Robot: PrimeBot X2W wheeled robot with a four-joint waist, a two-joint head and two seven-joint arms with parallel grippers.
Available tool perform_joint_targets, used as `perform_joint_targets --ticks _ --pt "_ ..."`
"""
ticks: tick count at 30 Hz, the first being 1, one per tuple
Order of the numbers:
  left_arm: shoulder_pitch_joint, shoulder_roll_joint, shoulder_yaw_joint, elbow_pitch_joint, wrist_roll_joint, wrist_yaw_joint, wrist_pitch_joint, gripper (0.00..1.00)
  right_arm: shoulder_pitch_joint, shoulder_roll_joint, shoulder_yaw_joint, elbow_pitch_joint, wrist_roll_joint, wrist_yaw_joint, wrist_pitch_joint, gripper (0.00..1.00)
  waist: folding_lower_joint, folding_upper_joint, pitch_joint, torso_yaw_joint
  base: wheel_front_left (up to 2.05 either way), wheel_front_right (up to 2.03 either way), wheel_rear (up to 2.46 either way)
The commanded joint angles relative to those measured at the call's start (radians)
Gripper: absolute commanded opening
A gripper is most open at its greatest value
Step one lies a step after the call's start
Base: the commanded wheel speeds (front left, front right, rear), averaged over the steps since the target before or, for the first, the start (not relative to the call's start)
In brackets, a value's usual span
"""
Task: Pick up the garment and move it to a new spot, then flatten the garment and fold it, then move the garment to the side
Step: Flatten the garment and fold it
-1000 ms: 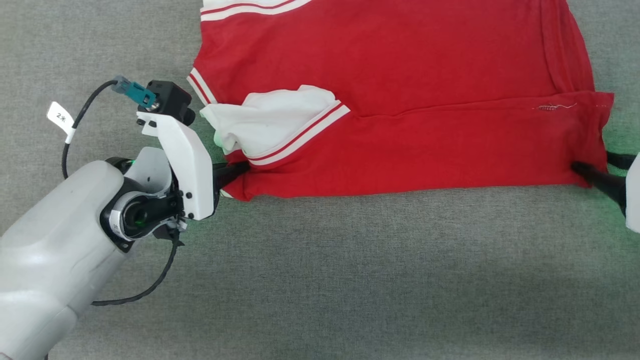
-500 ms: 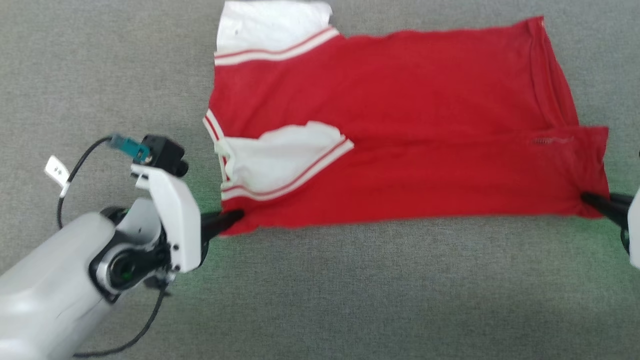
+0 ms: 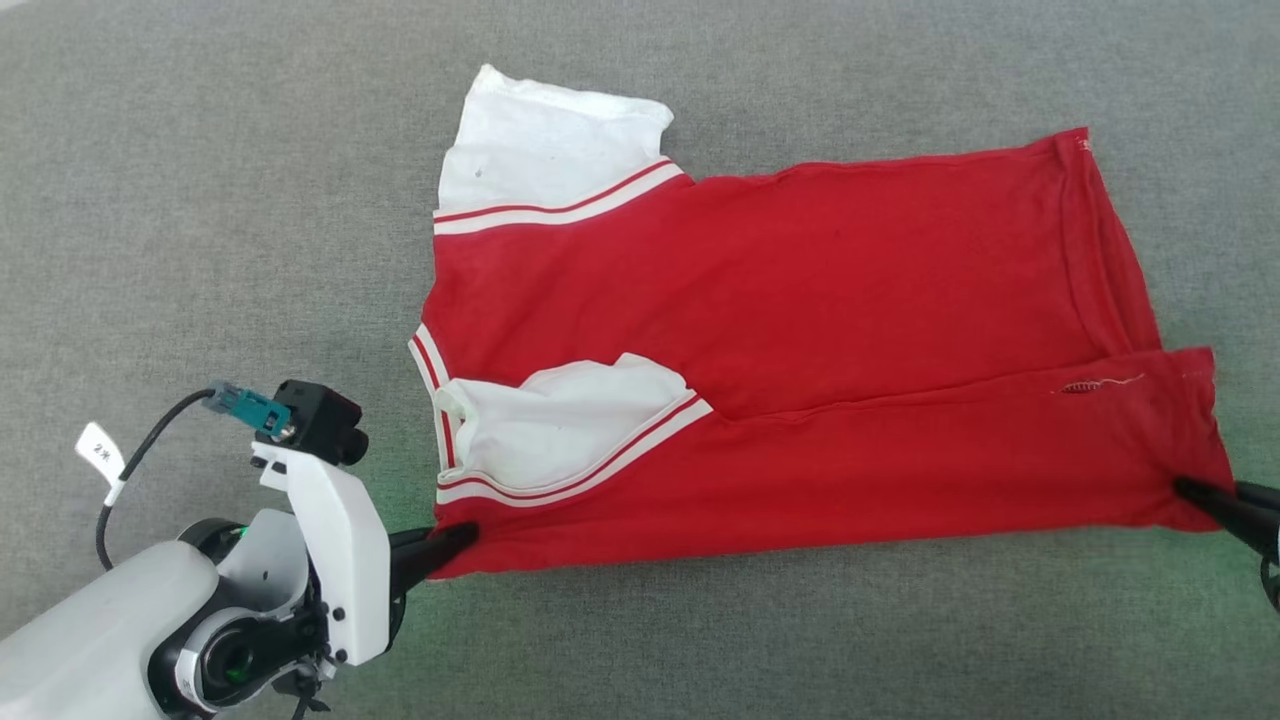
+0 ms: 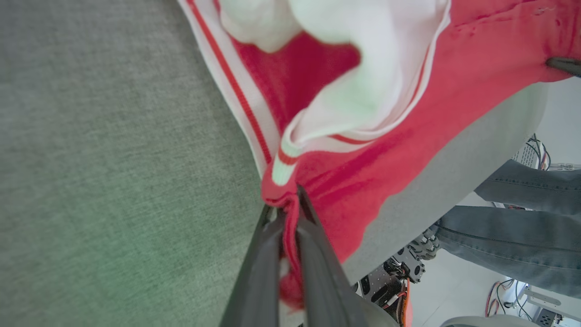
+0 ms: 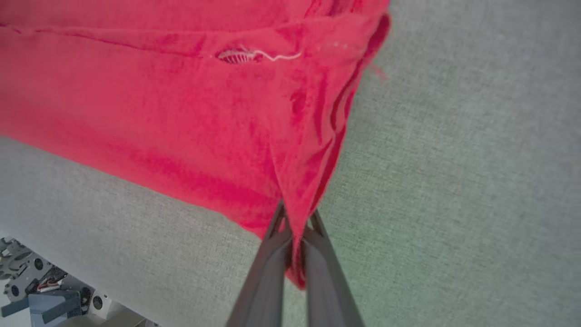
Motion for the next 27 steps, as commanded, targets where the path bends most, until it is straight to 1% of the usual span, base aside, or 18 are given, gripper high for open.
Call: perform_joint_targets --ticks 1,2,3,4,5,8,12,16,17,19,23,25,27 --pt "0.015 0.009 0.004 -0.006 0.004 0.009 -0.011 0.00 0.013 0.016 -0.023 -0.010 -0.021 0.000 -0.010 0.45 0.0000 0.0000 -0.007 -0.002 0.00 0.00 0.00" --pt "0.018 0.010 0.008 -0.010 0.009 0.012 -0.022 0.10 0.017 0.028 -0.038 -0.015 -0.031 0.000 -0.016 1.00 0.0000 0.0000 -0.010 -0.003 0.00 0.00 0.00" --pt "0.021 0.009 0.013 -0.011 0.012 0.016 -0.034 0.47 0.017 0.042 -0.055 -0.018 -0.041 0.000 -0.024 1.00 0.0000 0.0000 -0.013 -0.004 0.00 0.00 0.00" --pt "0.024 0.010 0.018 -0.014 0.017 0.017 -0.051 0.80 0.015 0.060 -0.076 -0.019 -0.055 0.000 -0.037 1.00 0.0000 0.0000 -0.017 -0.007 0.00 0.00 0.00" --pt "0.027 0.011 0.026 -0.016 0.019 0.019 -0.068 1.00 0.011 0.077 -0.095 -0.024 -0.071 0.000 -0.055 1.00 0.0000 0.0000 -0.020 -0.008 0.00 0.00 0.00" --pt "0.041 0.019 0.059 -0.021 0.024 0.030 -0.139 1.00 -0.002 0.139 -0.149 -0.043 -0.127 0.000 -0.128 1.00 0.0000 0.0000 -0.029 -0.017 0.00 0.00 0.00" --pt "0.068 0.024 0.108 -0.001 0.050 0.074 -0.276 1.00 -0.031 0.230 -0.177 -0.057 -0.206 0.000 -0.280 1.00 0.0000 0.0000 -0.032 -0.041 0.00 0.00 0.00" --pt "0.054 0.009 0.157 0.057 0.118 0.123 -0.424 1.00 -0.063 0.306 -0.143 -0.033 -0.269 0.000 -0.437 1.00 0.0000 0.0000 -0.029 -0.073 0.00 0.00 0.00" --pt "0.041 -0.001 0.175 0.081 0.121 0.137 -0.460 1.00 -0.072 0.320 -0.131 -0.027 -0.281 0.000 -0.474 1.00 0.0000 0.0000 -0.026 -0.084 0.00 0.00 0.00" --pt "0.009 -0.016 0.199 0.132 0.149 0.152 -0.509 1.00 -0.093 0.353 -0.117 -0.004 -0.306 0.000 -0.543 1.00 0.0000 0.0000 -0.017 -0.106 0.00 0.00 0.00" --pt "-0.110 -0.027 0.225 0.249 0.214 0.181 -0.536 1.00 -0.142 0.400 -0.094 0.022 -0.342 0.000 -0.655 1.00 0.0000 0.0000 0.013 -0.163 0.00 0.00 0.00" --pt "-0.194 -0.043 0.230 0.307 0.232 0.168 -0.519 1.00 -0.162 0.410 -0.085 0.030 -0.357 0.000 -0.693 1.00 0.0000 0.0000 0.031 -0.192 0.00 0.00 0.00" --pt "-0.271 -0.052 0.219 0.372 0.256 0.152 -0.473 1.00 -0.182 0.420 -0.078 0.041 -0.362 0.000 -0.720 1.00 0.0000 0.0000 0.050 -0.221 0.00 0.00 0.00"
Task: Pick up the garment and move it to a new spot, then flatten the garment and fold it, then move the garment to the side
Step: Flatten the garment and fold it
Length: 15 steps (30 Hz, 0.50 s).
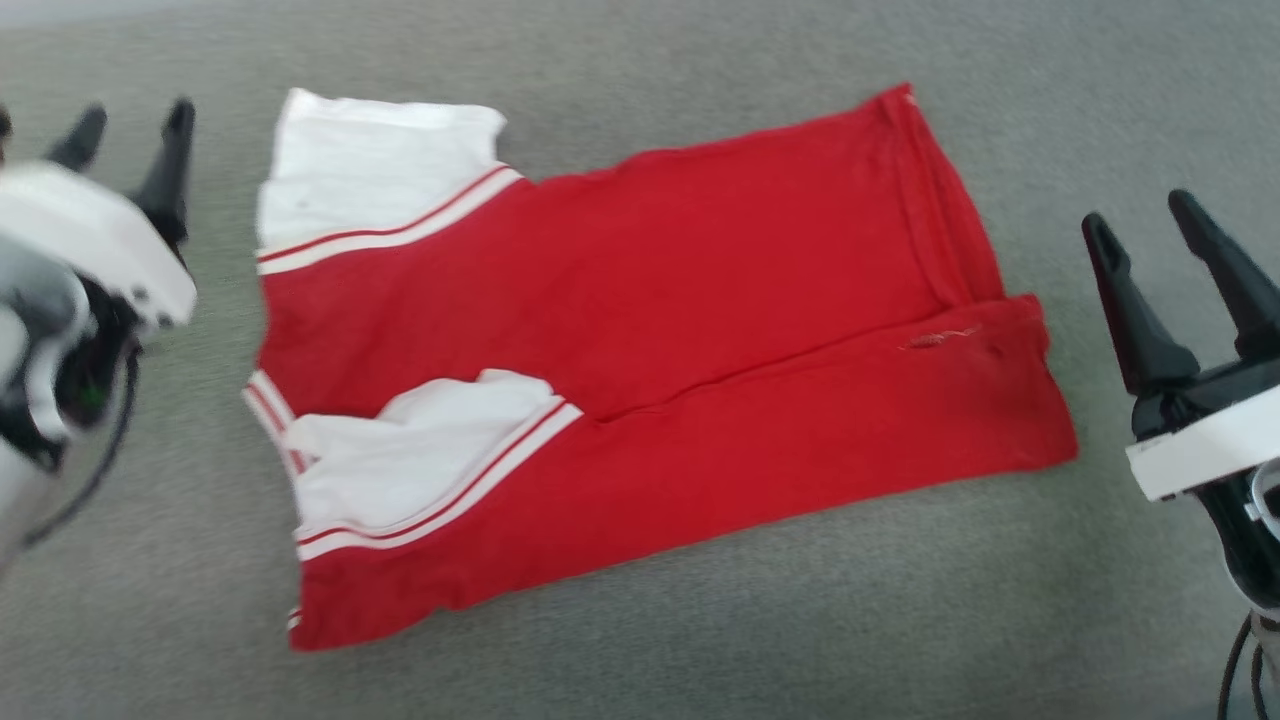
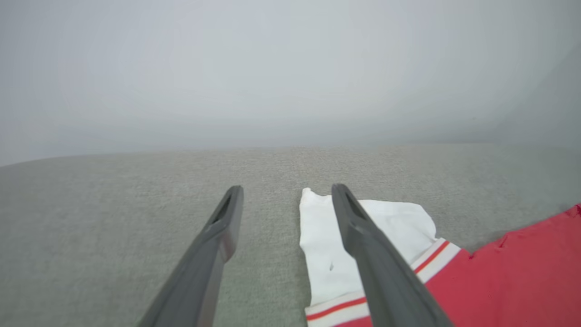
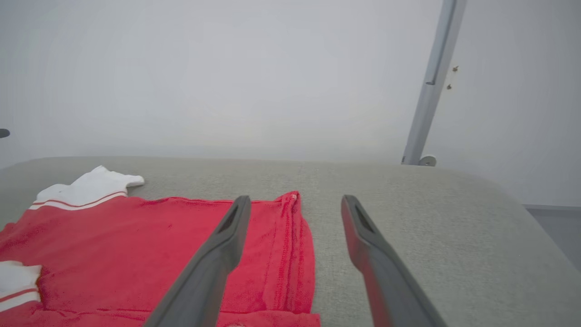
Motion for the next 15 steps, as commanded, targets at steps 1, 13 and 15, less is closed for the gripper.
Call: perform_joint_targets --ticks 1,13,15 --pt "-0.030 -0.006 -0.009 0.025 0.012 -0.009 0.025 1.00 -0.013 0.006 0.000 0.005 -0.007 0.000 -0.015 1.00 0.0000 0.0000 0.035 -0.044 0.00 0.00 0.00" --pt "-0.420 -0.063 -0.148 0.370 0.016 -0.106 0.664 1.00 -0.084 0.012 0.068 0.054 0.036 0.000 -0.061 1.00 0.0000 0.0000 0.147 -0.162 0.00 0.00 0.00" --pt "-0.455 -0.063 -0.168 0.399 0.022 -0.109 0.739 1.00 -0.089 0.010 0.084 0.061 0.043 0.000 -0.063 1.00 0.0000 0.0000 0.166 -0.169 0.00 0.00 0.00"
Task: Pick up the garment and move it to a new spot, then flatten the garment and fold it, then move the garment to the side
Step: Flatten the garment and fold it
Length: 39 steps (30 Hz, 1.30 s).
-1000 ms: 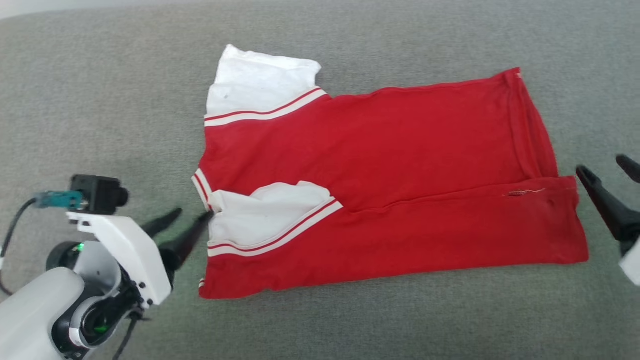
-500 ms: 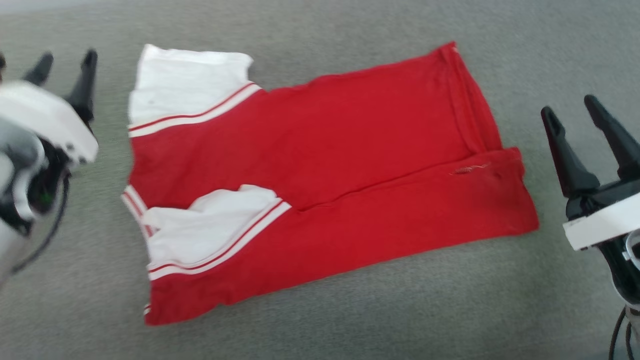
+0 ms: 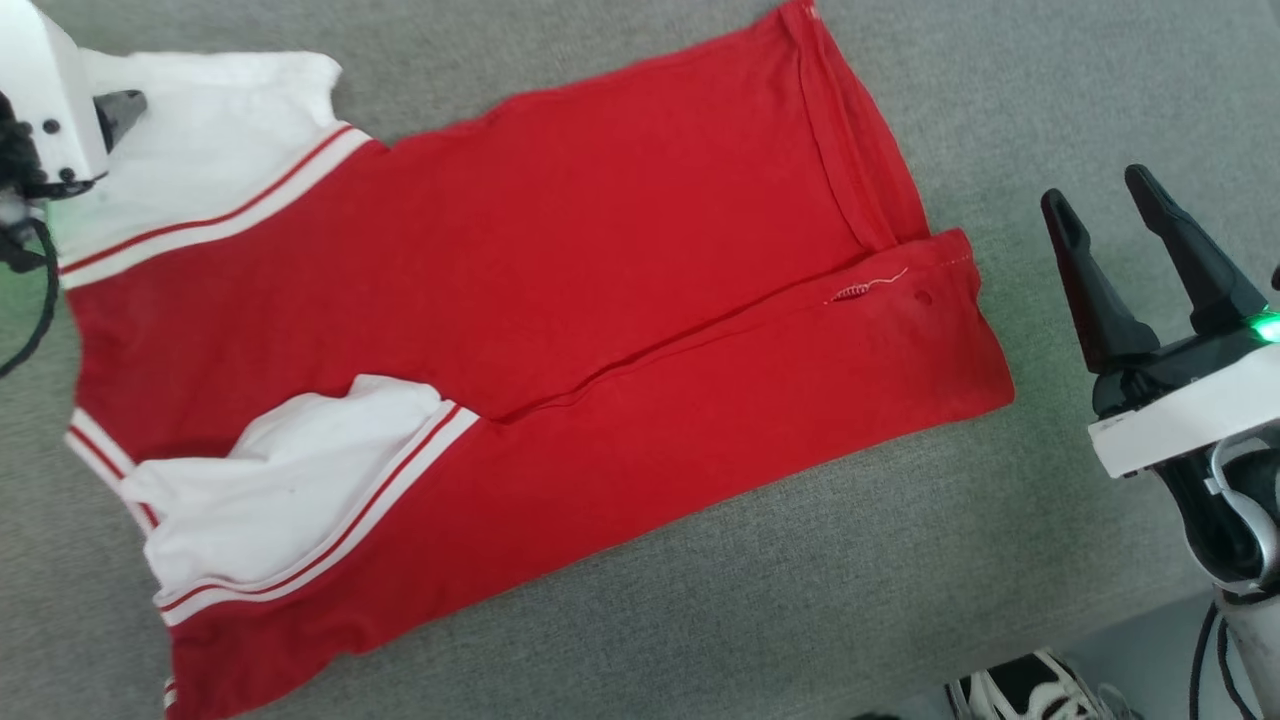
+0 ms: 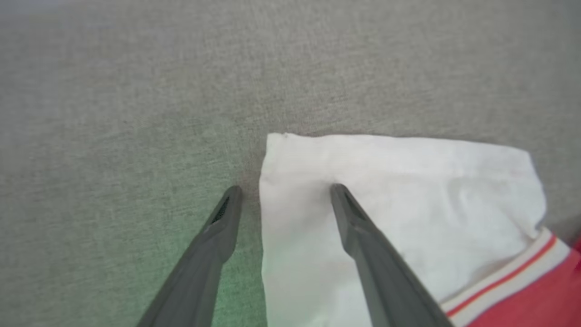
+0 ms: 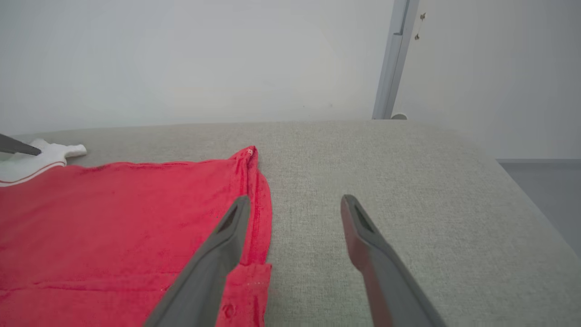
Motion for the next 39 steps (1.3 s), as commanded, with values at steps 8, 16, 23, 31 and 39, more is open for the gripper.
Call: perform_joint_targets --ticks 8,16,23,31,39 --pt "-0.032 -0.047 -0.026 0.051 -0.043 -0.048 0.175 0.15 -0.054 -0.033 0.042 0.022 0.025 0.000 0.010 1.00 0.0000 0.0000 0.056 -0.006 0.00 0.00 0.00" --pt "-0.072 -0.095 -0.033 0.060 -0.025 -0.072 0.150 0.00 -0.268 -0.148 0.193 0.075 0.067 0.000 0.249 1.00 0.0000 0.0000 0.082 0.053 0.00 0.00 0.00" --pt "-0.115 -0.175 -0.042 0.090 -0.005 -0.110 0.104 0.00 -0.535 -0.196 0.327 0.218 0.157 0.000 0.539 1.00 0.0000 0.0000 0.113 0.125 0.00 0.00 0.00" --pt "-0.127 -0.243 -0.051 0.144 0.001 -0.151 0.076 0.00 -0.724 -0.170 0.433 0.364 0.260 0.000 0.736 1.00 0.0000 0.0000 0.127 0.177 0.00 0.00 0.00" --pt "-0.128 -0.299 -0.055 0.200 0.000 -0.198 0.028 0.00 -0.792 -0.180 0.560 0.437 0.310 0.000 0.833 0.22 0.0000 0.0000 0.121 0.205 0.00 0.00 0.00"
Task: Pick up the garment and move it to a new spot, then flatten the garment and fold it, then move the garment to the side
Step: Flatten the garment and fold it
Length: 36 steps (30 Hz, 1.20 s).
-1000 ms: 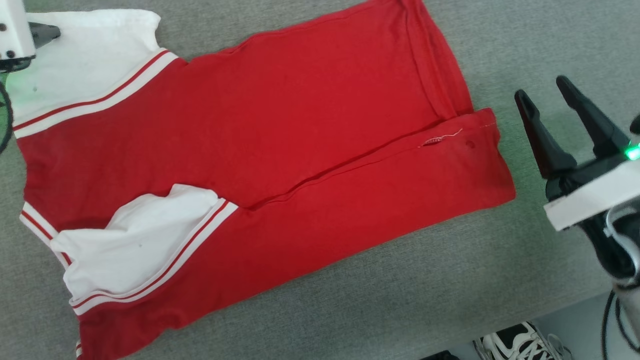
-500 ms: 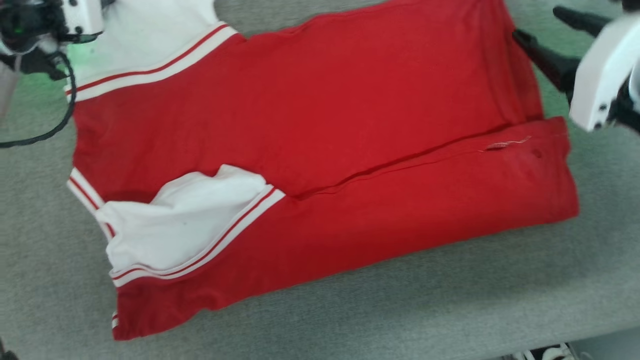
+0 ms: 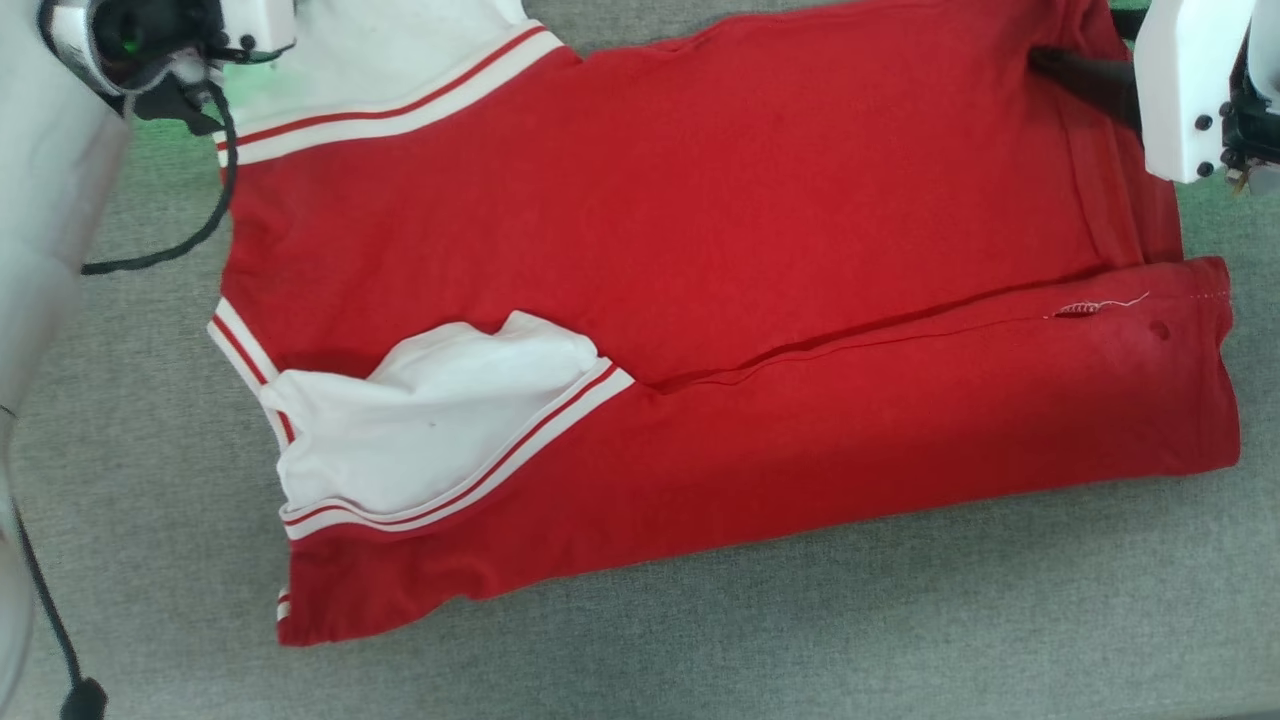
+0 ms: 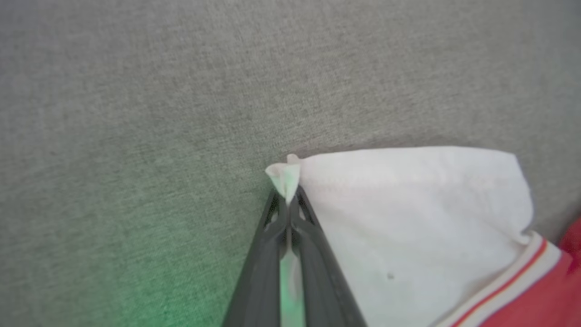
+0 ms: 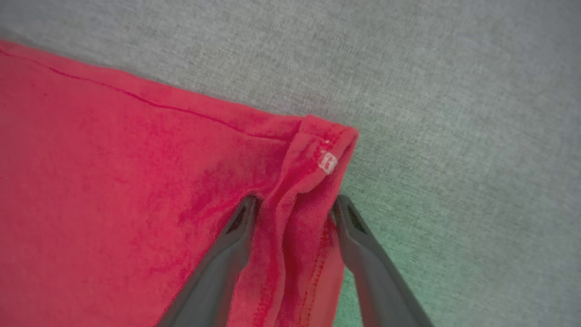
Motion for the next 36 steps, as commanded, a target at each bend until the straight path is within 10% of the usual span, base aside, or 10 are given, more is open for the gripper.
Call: perform_joint_targets --ticks 1,14,36 --pt "0.067 -0.030 -0.024 0.021 0.004 -0.012 -0.007 0.00 0.016 0.005 0.021 0.017 0.010 0.000 -0.014 0.00 0.0000 0.0000 -0.010 0.007 0.00 0.00 0.00" --pt "0.162 -0.076 0.043 -0.083 -0.075 -0.068 -0.324 0.00 0.060 -0.072 0.060 0.046 0.045 0.000 -0.240 0.00 0.0000 0.0000 -0.208 0.103 0.00 0.00 0.00" --pt "0.893 0.362 0.007 -0.923 -0.184 0.003 -0.755 0.00 0.582 -0.328 -0.015 -0.213 0.120 0.000 -0.424 0.00 0.0000 0.0000 -0.357 0.155 0.00 0.00 0.00"
